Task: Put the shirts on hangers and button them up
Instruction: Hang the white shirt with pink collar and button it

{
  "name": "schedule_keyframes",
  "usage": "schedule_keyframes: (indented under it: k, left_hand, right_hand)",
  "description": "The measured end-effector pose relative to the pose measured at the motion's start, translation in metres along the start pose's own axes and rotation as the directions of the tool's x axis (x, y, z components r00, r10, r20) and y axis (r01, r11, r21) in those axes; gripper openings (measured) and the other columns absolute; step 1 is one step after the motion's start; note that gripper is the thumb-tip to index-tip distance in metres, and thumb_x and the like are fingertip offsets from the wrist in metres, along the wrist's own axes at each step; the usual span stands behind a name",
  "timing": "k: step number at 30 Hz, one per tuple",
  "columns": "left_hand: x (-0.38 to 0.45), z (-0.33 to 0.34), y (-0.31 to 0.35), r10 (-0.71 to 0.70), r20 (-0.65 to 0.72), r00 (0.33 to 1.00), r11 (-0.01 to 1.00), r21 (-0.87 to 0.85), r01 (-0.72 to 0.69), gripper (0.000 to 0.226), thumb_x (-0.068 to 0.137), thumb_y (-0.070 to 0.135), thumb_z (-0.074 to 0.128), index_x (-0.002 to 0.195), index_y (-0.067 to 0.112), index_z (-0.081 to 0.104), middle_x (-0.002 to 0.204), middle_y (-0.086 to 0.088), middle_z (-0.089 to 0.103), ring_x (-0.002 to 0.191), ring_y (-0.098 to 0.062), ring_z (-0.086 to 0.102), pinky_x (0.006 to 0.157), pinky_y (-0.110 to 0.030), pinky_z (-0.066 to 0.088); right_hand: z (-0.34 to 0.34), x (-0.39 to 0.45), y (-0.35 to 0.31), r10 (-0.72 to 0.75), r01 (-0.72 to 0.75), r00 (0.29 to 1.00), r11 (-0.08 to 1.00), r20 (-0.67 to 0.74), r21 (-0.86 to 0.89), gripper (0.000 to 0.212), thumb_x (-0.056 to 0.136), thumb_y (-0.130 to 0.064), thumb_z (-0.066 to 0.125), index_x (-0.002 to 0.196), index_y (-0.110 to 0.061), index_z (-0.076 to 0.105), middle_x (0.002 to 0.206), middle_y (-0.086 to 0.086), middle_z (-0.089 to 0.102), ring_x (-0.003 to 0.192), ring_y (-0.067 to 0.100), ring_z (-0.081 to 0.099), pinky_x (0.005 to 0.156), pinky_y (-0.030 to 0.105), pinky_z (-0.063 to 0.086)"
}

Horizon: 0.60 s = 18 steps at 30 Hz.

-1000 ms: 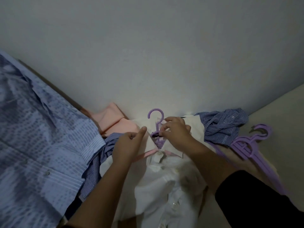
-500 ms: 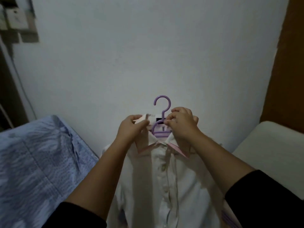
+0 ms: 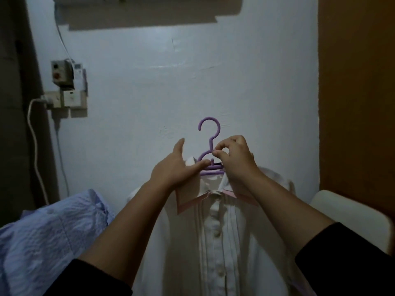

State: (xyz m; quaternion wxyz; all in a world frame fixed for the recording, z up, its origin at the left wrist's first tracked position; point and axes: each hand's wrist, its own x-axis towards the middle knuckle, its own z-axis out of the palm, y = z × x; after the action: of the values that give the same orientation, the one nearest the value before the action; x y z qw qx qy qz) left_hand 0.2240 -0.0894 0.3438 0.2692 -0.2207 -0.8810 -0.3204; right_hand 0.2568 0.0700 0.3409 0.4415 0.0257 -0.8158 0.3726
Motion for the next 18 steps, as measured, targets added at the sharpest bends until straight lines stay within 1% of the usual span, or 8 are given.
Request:
schedule_keyframes:
  k: [1,3,6,7,9,12,13,18]
  left_hand:
    - [0.0,-0.005,0.002,-0.046,0.027,0.999,0.999,-0.022,0.046,0.097,0.074,0.072,0.058,0.15,0.025,0.02,0.152,-0.004,0.035,0.132,-0.027,0.044,0.101,-0.039,0.039]
    - [-0.002,-0.015,0.007,0.013,0.026,1.0,0.994,-0.112,-0.01,0.087,0.075,0.064,0.064,0.146,0.021,0.034,0.147,-0.002,0.043,0.126,-0.024,0.049,0.095,-0.034,0.043]
    - [-0.014,-0.028,0.015,0.174,-0.199,0.965,0.931,-0.285,-0.227,0.056,0.08,0.05,0.067,0.13,0.028,0.054,0.115,0.0,0.066,0.099,-0.013,0.063,0.073,-0.018,0.045]
    - [-0.017,-0.032,0.016,0.187,-0.254,0.949,0.906,-0.328,-0.267,0.048,0.083,0.048,0.063,0.126,0.03,0.056,0.112,0.001,0.068,0.095,-0.008,0.063,0.072,-0.014,0.044]
    - [-0.023,-0.037,0.016,0.204,-0.278,0.939,0.89,-0.346,-0.296,0.038,0.091,0.048,0.052,0.126,0.033,0.056,0.119,0.002,0.065,0.1,-0.004,0.06,0.079,-0.011,0.044]
    - [-0.026,-0.044,0.009,0.293,-0.216,0.931,0.946,-0.074,-0.315,0.046,0.091,0.059,0.034,0.133,0.044,0.047,0.132,0.009,0.058,0.111,-0.011,0.058,0.09,-0.029,0.048]
    - [-0.028,-0.046,0.005,0.321,-0.207,0.924,0.946,0.032,-0.322,0.049,0.091,0.059,0.03,0.135,0.045,0.044,0.135,0.011,0.055,0.113,-0.012,0.057,0.091,-0.03,0.048]
    - [-0.039,-0.058,-0.024,0.518,-0.188,0.834,0.804,0.44,-0.4,0.055,0.095,0.053,0.028,0.146,0.033,0.032,0.133,0.0,0.056,0.108,-0.021,0.059,0.078,-0.032,0.051]
  right_hand:
    - [-0.005,0.002,-0.004,-0.012,0.012,1.0,0.999,0.002,-0.033,0.011,0.086,-0.042,0.056,0.077,-0.037,0.058,0.113,-0.018,0.041,0.1,0.021,0.051,0.086,0.039,0.046]
    - [-0.014,0.006,-0.01,-0.039,0.041,0.999,0.993,0.024,-0.115,0.012,0.09,-0.037,0.055,0.079,-0.033,0.059,0.118,-0.011,0.044,0.102,0.019,0.047,0.084,0.034,0.034]
    - [-0.024,0.01,-0.019,-0.044,0.045,0.999,0.991,0.012,-0.13,0.014,0.091,-0.038,0.053,0.086,-0.029,0.061,0.12,-0.008,0.047,0.1,0.022,0.049,0.079,0.033,0.027]
    - [-0.027,0.012,-0.021,-0.046,0.046,0.999,0.991,0.003,-0.123,0.015,0.091,-0.04,0.052,0.087,-0.028,0.061,0.121,-0.007,0.047,0.099,0.022,0.05,0.078,0.033,0.027]
    - [-0.03,0.015,-0.027,-0.053,0.054,0.999,0.992,0.014,-0.117,0.015,0.092,-0.04,0.052,0.088,-0.028,0.061,0.123,-0.007,0.045,0.1,0.023,0.05,0.078,0.032,0.025]
    - [-0.033,0.017,-0.034,-0.079,0.08,0.997,0.994,0.011,-0.08,0.014,0.093,-0.038,0.052,0.088,-0.027,0.059,0.128,-0.005,0.042,0.102,0.023,0.049,0.082,0.032,0.026]
    - [-0.034,0.018,-0.036,-0.096,0.095,0.995,0.993,0.0,-0.073,0.013,0.093,-0.037,0.052,0.088,-0.027,0.058,0.128,-0.004,0.042,0.101,0.021,0.049,0.084,0.033,0.027]
    - [-0.028,0.021,-0.043,-0.148,0.146,0.986,0.989,-0.08,-0.027,0.01,0.091,-0.035,0.057,0.086,-0.027,0.056,0.126,0.0,0.043,0.107,0.022,0.048,0.093,0.038,0.038]
